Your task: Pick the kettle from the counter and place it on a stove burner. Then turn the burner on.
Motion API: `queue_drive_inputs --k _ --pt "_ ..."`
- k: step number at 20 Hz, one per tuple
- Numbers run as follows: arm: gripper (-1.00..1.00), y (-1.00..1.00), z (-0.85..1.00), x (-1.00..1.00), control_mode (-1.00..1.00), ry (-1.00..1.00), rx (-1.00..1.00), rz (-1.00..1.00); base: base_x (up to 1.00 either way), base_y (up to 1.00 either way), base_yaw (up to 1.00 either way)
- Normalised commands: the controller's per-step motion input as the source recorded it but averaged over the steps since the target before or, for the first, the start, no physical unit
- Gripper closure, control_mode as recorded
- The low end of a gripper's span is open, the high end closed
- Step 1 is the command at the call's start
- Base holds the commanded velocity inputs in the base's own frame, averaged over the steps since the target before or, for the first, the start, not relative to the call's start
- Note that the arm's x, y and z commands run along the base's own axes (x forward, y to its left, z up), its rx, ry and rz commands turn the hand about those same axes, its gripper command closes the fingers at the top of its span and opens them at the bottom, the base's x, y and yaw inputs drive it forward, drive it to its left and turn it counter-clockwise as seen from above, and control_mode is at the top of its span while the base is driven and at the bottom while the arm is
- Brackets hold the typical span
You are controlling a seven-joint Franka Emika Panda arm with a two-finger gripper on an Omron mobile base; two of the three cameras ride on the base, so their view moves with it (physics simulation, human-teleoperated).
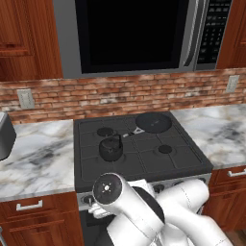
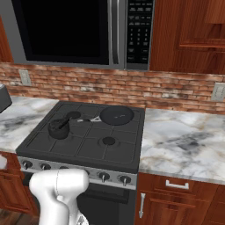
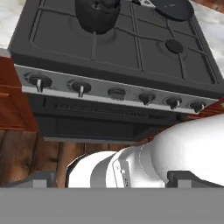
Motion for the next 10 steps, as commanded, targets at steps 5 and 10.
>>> queue_drive_inputs --k 5,10 --pt "-1.0 0.38 -0.44 -0.34 -1.0 0.0 -0.21 0.05 0.0 0.0 0.0" --pt "-1.0 0.17 -0.42 -0.35 -1.0 -0.06 -0.18 0.06 0.0 0.0 0.0"
